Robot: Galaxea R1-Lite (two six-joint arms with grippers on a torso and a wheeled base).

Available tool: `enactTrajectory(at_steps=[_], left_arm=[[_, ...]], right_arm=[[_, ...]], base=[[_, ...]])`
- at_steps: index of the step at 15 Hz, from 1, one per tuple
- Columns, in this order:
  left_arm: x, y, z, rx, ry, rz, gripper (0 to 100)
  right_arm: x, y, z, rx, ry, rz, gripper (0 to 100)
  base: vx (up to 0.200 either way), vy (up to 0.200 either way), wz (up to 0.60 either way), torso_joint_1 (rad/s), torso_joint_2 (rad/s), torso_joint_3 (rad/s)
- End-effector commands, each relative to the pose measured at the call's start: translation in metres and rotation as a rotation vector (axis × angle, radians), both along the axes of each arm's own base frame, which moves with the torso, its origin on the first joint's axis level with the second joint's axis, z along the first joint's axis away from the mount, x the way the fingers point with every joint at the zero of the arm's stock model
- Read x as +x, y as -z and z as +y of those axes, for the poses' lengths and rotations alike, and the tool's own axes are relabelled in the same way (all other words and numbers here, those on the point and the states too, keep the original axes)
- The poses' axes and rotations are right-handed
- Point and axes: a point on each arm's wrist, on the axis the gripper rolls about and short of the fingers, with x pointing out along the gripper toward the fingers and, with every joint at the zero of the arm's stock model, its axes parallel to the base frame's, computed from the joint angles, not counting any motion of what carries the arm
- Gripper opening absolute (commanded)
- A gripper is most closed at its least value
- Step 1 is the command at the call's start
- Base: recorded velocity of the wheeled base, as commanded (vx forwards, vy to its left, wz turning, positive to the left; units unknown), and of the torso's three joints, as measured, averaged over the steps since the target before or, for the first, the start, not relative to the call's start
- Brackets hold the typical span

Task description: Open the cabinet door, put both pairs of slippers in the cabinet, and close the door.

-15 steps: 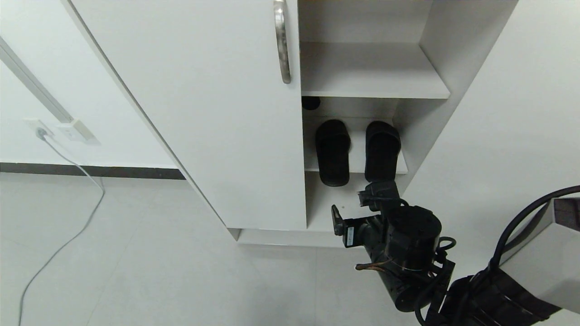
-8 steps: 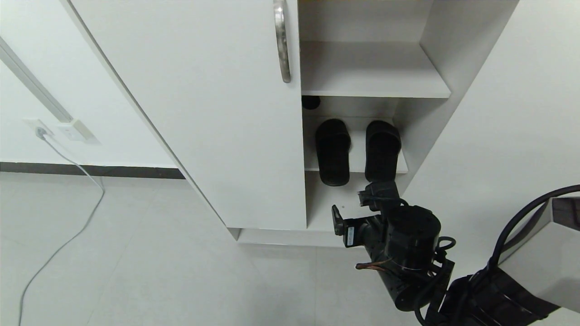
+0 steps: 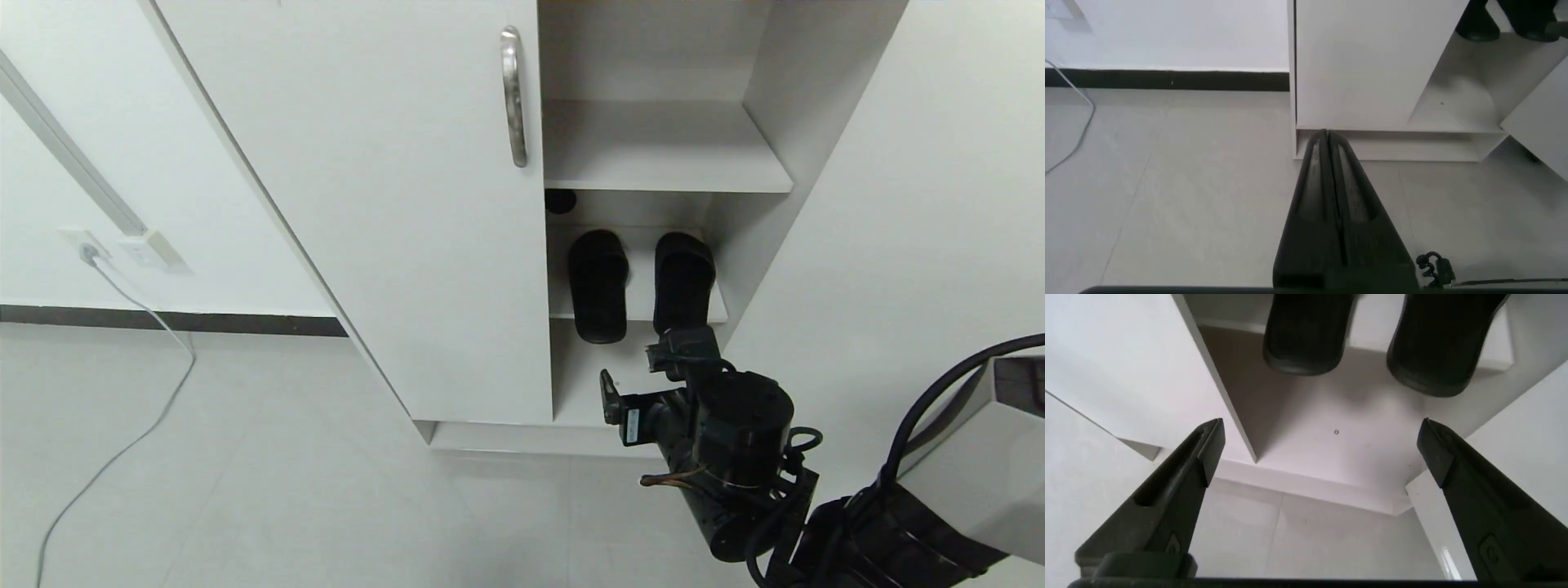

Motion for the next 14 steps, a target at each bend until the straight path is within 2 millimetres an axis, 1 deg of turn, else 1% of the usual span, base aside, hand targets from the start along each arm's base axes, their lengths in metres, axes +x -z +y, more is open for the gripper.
enactTrajectory(at_steps=[1, 14], left_arm=[[0.0001, 0.0, 0.0, -0.001, 0.0, 0.001, 0], [0.0001, 0.0, 0.0, 0.025, -0.001, 0.001, 0]], right_arm=[[-0.0001, 0.0015, 0.0008, -0.003, -0.003, 0.003, 100], [-0.002, 0.004, -0.0021, -0.005, -0.003, 0.006, 100]], base=[[0.0, 0.0, 0.0, 0.007, 0.01, 0.198], [0.0, 0.0, 0.0, 0.0, 0.0, 0.201]])
